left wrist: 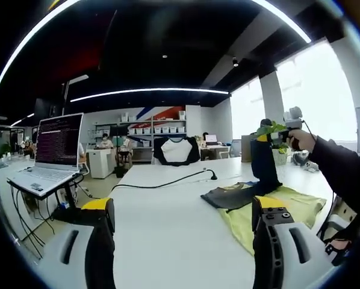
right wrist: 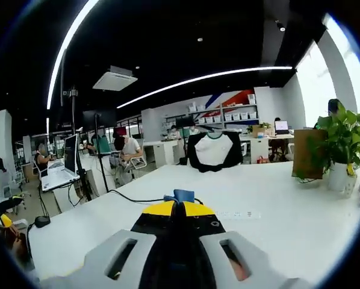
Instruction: Fold the garment on the visible template until the final outline fits inside the template.
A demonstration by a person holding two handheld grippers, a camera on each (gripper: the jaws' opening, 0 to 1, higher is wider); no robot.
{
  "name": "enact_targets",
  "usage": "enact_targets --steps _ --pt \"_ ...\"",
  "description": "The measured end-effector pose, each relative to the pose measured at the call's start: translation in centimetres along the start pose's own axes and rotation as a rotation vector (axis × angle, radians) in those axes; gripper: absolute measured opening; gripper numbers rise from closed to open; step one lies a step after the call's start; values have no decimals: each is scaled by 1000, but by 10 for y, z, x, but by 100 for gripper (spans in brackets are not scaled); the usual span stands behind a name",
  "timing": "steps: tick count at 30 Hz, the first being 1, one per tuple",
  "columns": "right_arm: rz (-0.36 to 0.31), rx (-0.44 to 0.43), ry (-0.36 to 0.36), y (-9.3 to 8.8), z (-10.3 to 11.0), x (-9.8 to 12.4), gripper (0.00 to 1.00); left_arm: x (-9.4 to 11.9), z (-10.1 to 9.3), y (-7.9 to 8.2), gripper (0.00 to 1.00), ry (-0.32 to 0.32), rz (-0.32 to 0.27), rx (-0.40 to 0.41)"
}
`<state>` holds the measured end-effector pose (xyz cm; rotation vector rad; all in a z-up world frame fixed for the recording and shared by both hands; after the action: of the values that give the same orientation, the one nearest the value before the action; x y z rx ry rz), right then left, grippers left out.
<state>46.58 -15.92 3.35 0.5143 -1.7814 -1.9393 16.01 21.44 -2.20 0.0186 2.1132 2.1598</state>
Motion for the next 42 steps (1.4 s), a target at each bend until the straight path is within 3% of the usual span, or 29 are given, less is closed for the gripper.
enact_targets --steps 5,21,42 --pt "48 -7 32 -16 16 -15 0 1 -1 0 100 -4 -1 16" --pt "212 -57 113 -91 65 -59 1 0 -4 1 100 -38 4 15" --pt "382 -47 131 -160 86 -80 1 -6 -5 -2 100 -49 19 16"
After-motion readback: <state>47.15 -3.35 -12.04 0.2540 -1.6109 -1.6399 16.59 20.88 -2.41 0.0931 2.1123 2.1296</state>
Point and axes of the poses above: the point that each gripper's makers call its tool centre point, and the gripper's own axes: x roughly backward along the fingers, z roughly to its left, y roughly out of its top, the point moved 10 cm from there along x, roughly backward along the fingers, and after that the axes turned 5 degrees about -z, right-handed, at the moved point
